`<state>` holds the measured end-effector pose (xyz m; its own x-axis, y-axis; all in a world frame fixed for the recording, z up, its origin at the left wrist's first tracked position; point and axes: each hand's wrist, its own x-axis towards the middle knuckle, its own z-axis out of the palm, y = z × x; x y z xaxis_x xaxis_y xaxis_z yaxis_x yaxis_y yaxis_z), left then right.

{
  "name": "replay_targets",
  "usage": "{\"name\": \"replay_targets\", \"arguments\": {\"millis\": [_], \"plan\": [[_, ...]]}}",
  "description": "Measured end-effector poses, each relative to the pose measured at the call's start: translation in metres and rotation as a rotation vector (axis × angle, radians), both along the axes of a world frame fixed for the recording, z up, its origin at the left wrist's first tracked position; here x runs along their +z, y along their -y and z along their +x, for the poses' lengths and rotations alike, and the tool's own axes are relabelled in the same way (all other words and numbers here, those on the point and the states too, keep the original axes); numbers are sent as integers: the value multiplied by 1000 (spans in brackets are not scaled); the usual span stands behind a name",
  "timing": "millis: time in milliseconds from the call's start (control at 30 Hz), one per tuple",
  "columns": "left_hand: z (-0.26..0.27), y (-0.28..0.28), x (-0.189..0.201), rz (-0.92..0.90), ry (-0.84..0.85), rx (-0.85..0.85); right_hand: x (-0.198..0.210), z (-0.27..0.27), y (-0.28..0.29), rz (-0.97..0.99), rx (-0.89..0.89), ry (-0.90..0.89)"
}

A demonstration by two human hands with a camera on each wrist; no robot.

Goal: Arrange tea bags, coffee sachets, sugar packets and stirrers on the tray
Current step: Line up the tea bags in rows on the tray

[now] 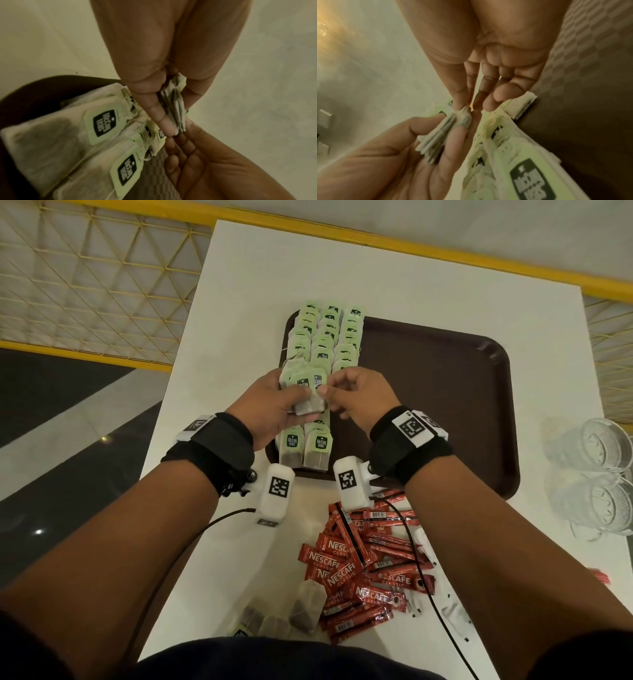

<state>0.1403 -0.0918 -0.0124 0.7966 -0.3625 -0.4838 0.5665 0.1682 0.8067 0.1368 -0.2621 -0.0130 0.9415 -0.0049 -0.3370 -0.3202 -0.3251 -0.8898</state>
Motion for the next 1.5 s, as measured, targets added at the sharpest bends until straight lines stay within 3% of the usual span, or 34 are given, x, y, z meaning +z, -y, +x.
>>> {"name": "replay_targets", "arguments": {"millis": [233,733,900,1133,1300,1500], "plan": [[-1,-5,-3,12,-9,68,-14,0,19,123,-140,-105],[-4,-15,3,-85,-134,107,-36,17,26,-259,-211,-157],[-7,-16,1,-49,-57,38,-28,11,22,-353,-195,-5],[-9,-11,2,89,34,39,1,-5,-1,-58,79,25],[-12,-6,5,80,3,6,-8,-8,10,17,-22,-33],[-10,-10,3,-42,-162,108,-26,-16,28,-58,-182,-141]]}}
